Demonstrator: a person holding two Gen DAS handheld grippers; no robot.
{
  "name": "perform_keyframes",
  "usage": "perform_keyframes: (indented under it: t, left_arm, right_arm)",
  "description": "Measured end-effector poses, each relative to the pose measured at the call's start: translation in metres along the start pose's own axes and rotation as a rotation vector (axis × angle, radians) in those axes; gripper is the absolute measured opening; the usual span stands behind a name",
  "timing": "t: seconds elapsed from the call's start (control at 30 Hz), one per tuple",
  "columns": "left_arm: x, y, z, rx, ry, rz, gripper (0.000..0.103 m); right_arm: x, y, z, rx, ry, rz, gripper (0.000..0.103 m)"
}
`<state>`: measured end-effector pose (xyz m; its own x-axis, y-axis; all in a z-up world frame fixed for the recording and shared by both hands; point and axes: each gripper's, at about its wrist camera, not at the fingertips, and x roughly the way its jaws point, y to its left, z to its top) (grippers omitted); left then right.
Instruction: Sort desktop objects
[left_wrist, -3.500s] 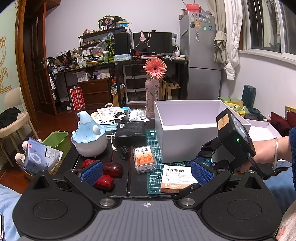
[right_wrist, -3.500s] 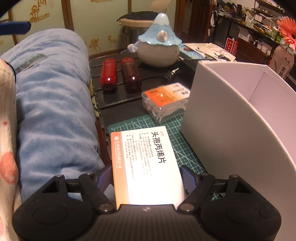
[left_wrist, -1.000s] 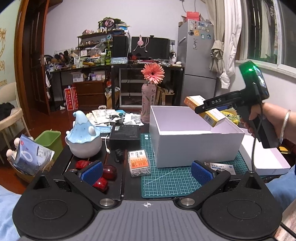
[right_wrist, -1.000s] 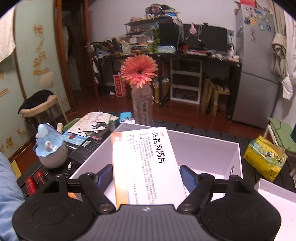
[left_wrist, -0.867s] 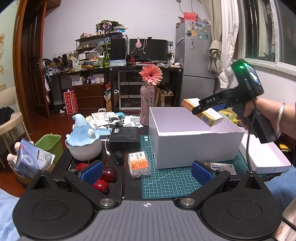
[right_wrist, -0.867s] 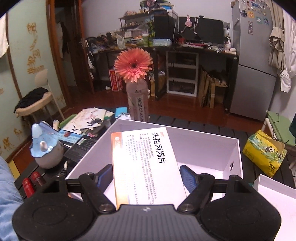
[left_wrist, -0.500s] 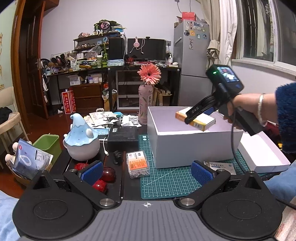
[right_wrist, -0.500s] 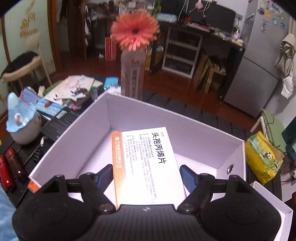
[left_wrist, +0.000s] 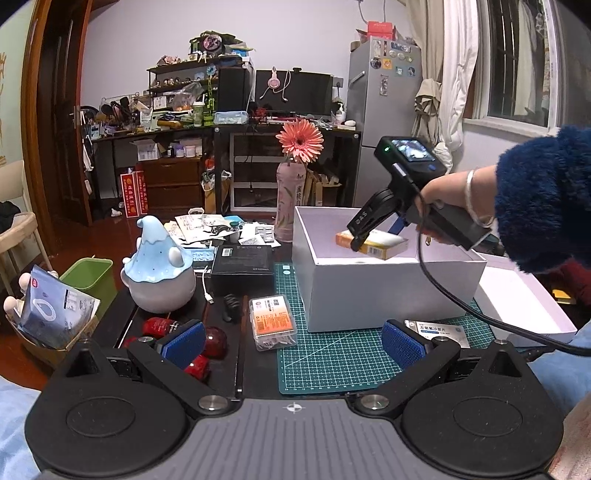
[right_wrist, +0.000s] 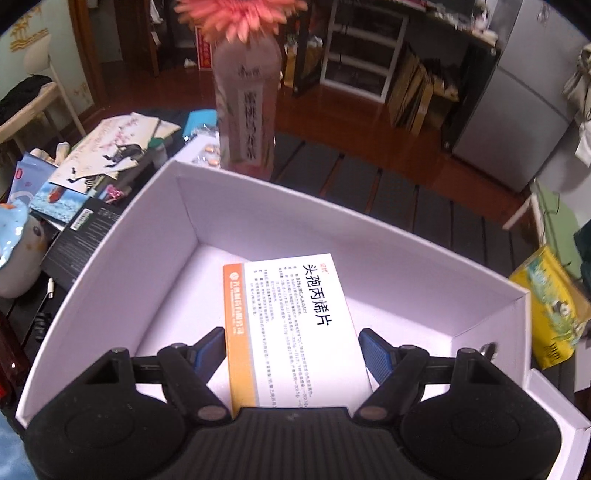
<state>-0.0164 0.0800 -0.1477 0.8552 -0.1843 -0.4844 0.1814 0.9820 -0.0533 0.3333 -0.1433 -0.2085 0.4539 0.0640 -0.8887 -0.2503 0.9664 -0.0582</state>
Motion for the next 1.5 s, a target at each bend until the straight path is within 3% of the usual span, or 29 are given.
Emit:
perform_keyframes:
  t: [0.33,1.2,1.4,1.5]
  left_arm:
    - [-0.004,-0.004,-0.002,0.025,-0.03,-0.066,0.103]
    - [0.001,0.002,-0.001,-0.01,-0.003,-0.078,0.103]
    - [0.004,0.005,-0.001,-0.019,0.003,-0.076,0.103]
    - [0.004,0.004,-0.002,-0.016,0.003,-0.074,0.103]
  right_arm:
    - [0.033,0.007,0.008,0.006,0.09,-0.011,0.077]
    - [0.072,0.004,0.006,0.097,0.23,0.032,0.077]
    - [0.072,0.002,0.006,0.113,0.235,0.059,0.079]
    - [0.068,-0.002,0.005,0.131,0.233,0.083,0.086]
